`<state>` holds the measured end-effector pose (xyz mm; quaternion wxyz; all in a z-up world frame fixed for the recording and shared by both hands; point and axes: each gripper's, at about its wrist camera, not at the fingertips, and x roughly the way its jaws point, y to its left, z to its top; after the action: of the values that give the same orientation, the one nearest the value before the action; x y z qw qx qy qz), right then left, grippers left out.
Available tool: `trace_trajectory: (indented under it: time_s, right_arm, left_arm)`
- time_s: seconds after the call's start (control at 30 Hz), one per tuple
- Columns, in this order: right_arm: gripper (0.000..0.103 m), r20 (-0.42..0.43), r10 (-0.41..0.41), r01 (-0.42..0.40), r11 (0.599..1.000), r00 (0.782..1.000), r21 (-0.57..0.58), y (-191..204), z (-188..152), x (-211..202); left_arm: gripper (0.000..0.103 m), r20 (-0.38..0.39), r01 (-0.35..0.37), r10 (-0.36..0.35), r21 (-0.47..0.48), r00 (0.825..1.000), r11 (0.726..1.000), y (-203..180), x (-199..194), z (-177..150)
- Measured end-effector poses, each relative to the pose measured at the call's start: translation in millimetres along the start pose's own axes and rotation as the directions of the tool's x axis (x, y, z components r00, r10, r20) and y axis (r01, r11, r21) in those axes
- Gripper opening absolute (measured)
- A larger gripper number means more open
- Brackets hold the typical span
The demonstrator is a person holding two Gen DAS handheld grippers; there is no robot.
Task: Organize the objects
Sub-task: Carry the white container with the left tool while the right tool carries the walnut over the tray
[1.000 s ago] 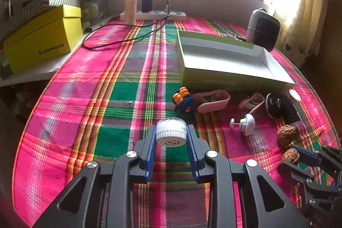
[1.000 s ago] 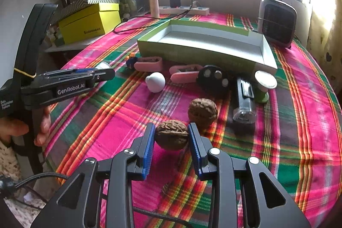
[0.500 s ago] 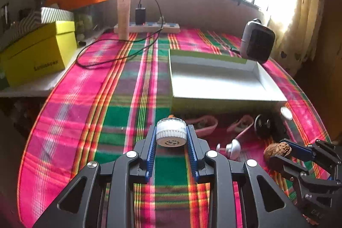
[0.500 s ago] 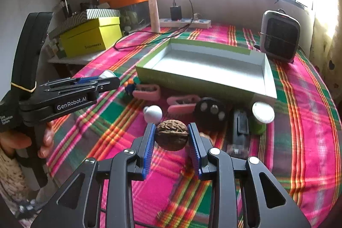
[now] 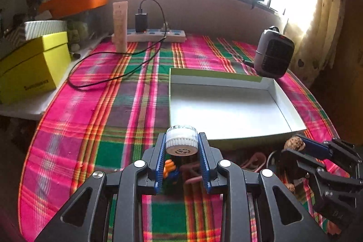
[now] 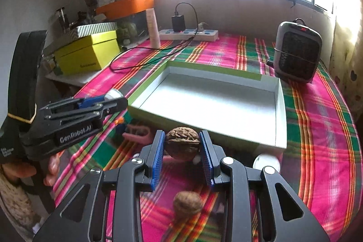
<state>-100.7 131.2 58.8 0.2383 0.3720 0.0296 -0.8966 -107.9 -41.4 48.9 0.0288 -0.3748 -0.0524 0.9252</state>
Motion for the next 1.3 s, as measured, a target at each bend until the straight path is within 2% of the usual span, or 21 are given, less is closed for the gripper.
trace_trajectory:
  time_s: [0.33, 0.67, 1.3]
  right_arm:
    - [0.033, -0.031, -0.036, 0.035, 0.999, 0.999, -0.036, -14, 32, 33]
    - [0.033, -0.098, -0.071, 0.068, 0.997, 0.993, -0.039, -35, 59, 79]
    - [0.033, -0.178, -0.103, 0.102, 0.995, 0.979, -0.012, -55, 79, 123]
  left_arm:
    - [0.026, -0.020, 0.005, -0.005, 0.012, 1.000, 1.000, -7, 30, 24]
    - [0.026, -0.056, -0.001, 0.002, 0.028, 0.998, 1.000, -9, 66, 48]
    - [0.026, -0.117, -0.002, 0.013, 0.088, 0.993, 0.996, -18, 112, 71]
